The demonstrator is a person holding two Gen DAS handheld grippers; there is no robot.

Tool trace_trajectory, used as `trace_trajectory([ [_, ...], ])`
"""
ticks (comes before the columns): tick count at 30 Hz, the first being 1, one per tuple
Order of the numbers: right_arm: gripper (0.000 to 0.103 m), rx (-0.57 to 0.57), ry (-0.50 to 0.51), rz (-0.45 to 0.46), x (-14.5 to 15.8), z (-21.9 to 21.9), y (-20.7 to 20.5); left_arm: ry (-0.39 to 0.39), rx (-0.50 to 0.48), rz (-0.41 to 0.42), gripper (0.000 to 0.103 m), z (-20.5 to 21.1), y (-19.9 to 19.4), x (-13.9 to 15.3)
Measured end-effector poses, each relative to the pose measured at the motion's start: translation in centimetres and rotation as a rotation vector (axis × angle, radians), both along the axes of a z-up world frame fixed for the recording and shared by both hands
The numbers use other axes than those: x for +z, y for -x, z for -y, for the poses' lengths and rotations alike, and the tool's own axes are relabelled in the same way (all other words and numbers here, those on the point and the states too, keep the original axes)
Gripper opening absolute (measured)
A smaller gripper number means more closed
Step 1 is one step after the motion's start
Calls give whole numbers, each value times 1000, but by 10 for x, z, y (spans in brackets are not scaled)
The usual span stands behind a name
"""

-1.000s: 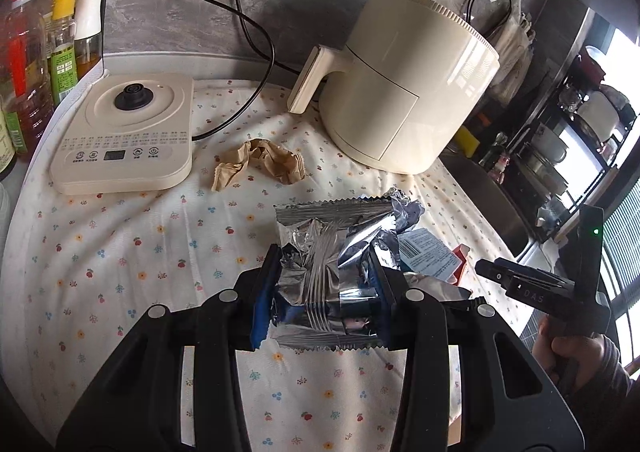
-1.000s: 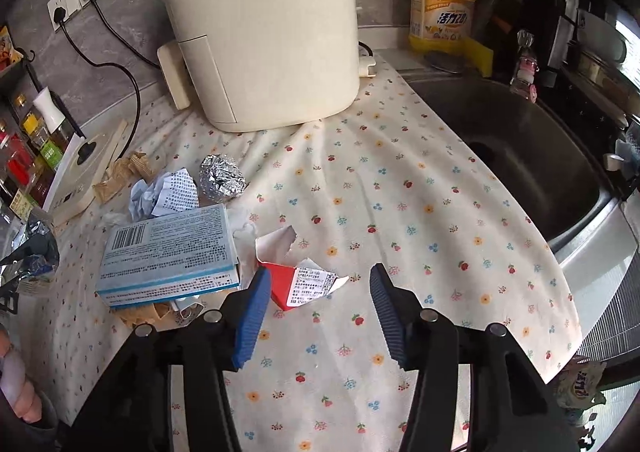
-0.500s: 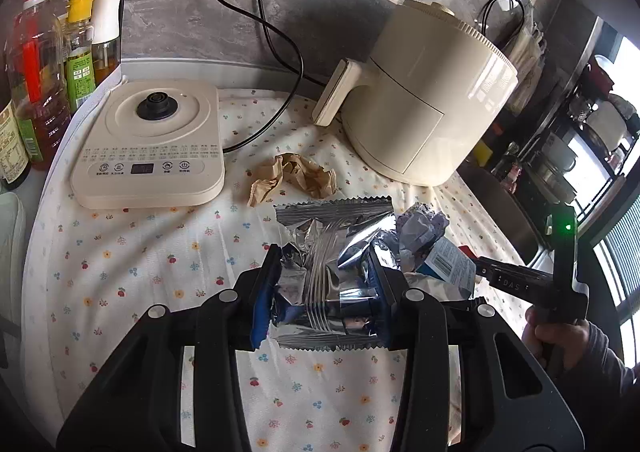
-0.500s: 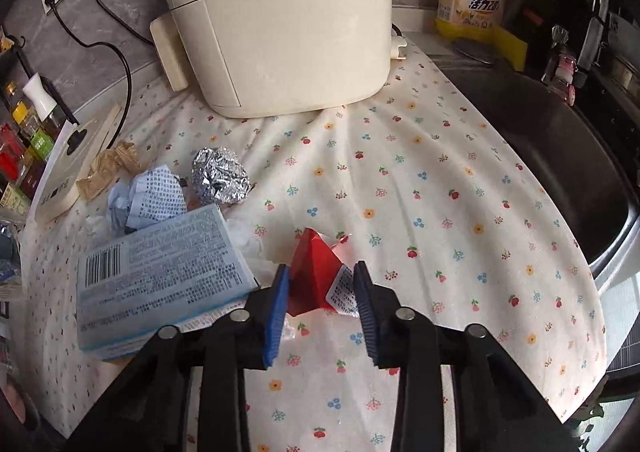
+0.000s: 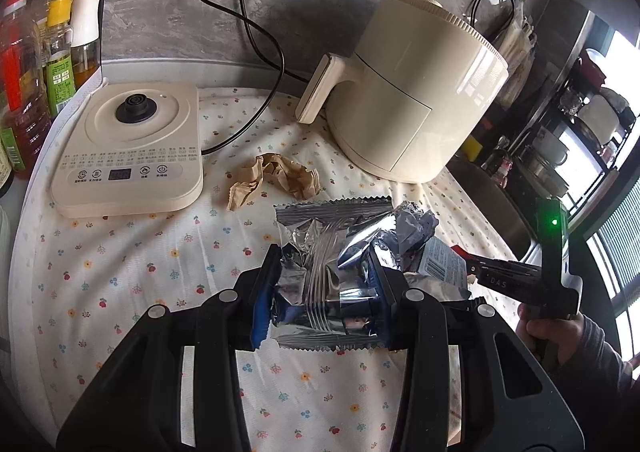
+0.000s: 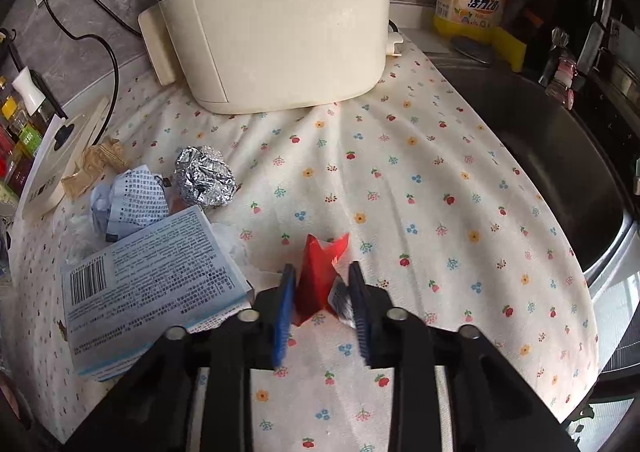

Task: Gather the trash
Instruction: 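Carry both items to the white bin and open both tools over it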

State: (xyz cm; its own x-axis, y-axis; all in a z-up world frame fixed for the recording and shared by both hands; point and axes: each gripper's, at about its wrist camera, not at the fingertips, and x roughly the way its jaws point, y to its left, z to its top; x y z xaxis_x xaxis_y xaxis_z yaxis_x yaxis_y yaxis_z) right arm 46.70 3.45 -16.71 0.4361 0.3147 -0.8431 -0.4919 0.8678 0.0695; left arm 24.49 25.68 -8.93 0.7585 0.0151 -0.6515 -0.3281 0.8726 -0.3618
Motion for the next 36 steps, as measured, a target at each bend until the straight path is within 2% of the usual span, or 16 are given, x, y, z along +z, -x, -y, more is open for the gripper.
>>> trace_trajectory([
  [7, 18, -7, -64, 35, 28, 17, 14, -7, -23, 15, 41, 12, -9, 7],
  [14, 18, -34, -130, 65, 59, 55, 37, -44, -65, 46, 41, 48, -15, 25],
  [25, 18, -86, -182, 126, 104, 149, 87, -76, -166, 78, 41, 135, -18, 47],
  [36, 18, -201, -217, 134, 112, 253, 123, -85, -310, 66, 41, 234, -31, 50],
])
